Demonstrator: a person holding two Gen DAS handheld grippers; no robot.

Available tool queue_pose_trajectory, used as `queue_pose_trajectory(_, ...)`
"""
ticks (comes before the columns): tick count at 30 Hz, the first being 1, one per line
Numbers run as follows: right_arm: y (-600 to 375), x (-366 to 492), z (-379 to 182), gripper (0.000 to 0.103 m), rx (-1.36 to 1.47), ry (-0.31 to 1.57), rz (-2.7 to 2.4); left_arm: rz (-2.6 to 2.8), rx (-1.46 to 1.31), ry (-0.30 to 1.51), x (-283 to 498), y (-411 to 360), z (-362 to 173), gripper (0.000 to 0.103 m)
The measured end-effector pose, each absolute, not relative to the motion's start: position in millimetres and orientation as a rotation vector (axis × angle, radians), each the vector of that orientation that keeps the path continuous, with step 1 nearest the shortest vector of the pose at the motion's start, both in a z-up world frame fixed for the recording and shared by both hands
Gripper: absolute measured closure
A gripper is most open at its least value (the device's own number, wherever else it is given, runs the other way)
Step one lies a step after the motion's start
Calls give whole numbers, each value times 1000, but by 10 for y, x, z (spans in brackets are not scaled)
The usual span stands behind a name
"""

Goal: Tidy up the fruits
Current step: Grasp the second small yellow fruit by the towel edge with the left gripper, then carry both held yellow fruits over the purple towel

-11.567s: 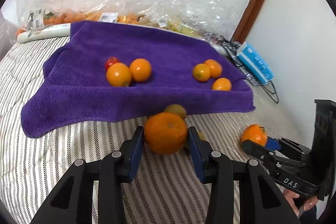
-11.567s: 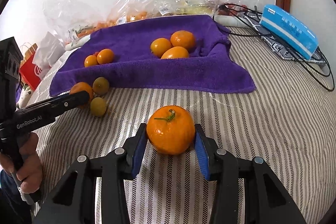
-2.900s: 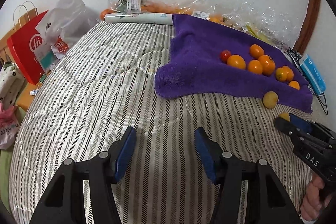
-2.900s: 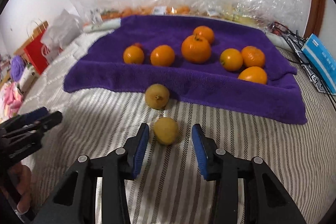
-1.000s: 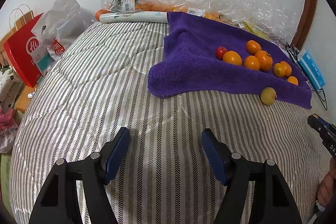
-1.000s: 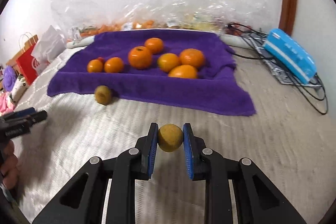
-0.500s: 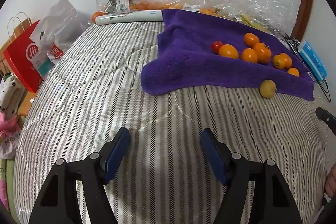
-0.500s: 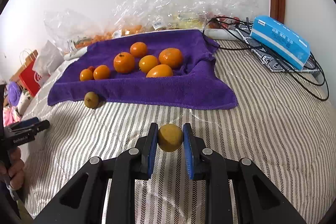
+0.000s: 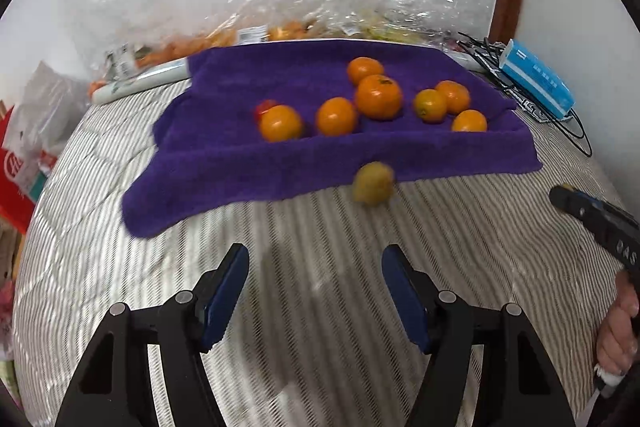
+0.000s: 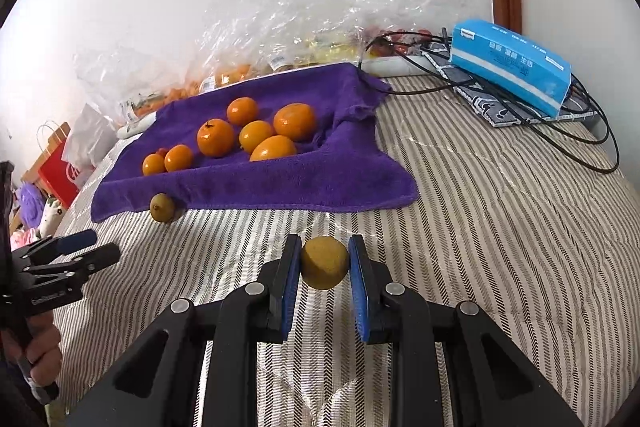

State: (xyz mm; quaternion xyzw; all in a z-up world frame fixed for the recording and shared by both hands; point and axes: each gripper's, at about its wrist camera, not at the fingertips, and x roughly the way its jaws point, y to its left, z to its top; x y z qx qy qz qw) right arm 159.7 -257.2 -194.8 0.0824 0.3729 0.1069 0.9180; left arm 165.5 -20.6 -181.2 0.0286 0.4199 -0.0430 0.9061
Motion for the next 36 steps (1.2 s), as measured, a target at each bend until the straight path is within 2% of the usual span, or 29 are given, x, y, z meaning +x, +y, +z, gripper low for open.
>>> queue_pose_trajectory(9, -2536, 1633, -1975, 79, 158, 786, 265, -106, 95, 842, 2041, -518, -1866, 46)
queue_pose_trajectory(11, -2534, 1631, -1975, 79, 159, 787, 266, -112, 98, 847, 2089, -549, -1916, 54)
queue_pose_trajectory(14, -2531, 1636, -1978, 79, 163, 789, 265, -147, 66, 864, 2113, -543, -1940, 78)
queue_pose_trajectory(25, -2515, 1660, -1989, 79, 156, 797, 268, -277, -168, 786, 1996, -230, -1870, 77)
queue_pose_trajectory(36, -2517, 1651, -1983, 79, 144, 788, 264, -289, -108, 718, 1865, -338, -1776, 77)
